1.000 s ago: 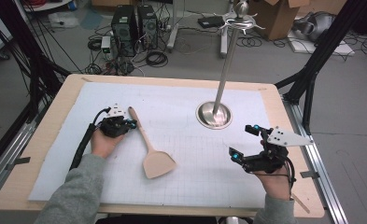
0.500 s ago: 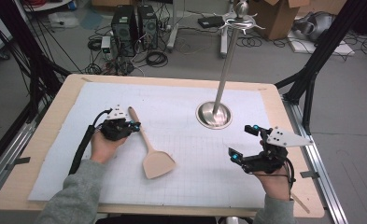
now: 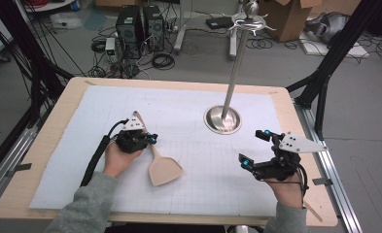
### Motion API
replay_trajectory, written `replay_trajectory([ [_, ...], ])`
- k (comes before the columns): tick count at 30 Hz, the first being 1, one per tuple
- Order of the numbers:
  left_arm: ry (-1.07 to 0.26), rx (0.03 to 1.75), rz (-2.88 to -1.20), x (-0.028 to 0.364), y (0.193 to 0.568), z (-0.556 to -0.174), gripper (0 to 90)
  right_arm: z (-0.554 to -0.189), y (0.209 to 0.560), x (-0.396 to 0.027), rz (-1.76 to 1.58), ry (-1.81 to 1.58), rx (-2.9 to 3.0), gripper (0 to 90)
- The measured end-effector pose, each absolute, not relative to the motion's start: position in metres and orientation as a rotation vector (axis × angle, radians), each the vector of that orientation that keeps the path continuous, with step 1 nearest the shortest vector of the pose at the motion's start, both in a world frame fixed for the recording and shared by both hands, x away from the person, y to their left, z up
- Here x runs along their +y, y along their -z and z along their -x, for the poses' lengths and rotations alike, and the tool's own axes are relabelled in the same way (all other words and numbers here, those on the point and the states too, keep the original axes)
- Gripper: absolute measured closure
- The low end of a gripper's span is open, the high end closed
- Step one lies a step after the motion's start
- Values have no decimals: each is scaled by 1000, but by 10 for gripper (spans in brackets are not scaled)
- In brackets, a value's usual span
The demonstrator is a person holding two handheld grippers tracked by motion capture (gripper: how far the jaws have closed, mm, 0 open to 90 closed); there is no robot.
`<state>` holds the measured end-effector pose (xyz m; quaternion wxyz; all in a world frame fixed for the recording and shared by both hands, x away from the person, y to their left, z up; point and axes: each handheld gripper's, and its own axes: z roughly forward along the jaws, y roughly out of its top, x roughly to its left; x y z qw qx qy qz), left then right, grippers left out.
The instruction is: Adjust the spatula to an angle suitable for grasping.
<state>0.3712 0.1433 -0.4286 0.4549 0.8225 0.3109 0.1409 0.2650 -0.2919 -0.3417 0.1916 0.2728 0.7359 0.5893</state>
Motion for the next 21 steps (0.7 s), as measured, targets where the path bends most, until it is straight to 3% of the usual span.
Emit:
replay_trajectory([
  [21,-295,742,-2129,120,436,-363,896,-267,343,-290,-764,-1647,2079,8],
])
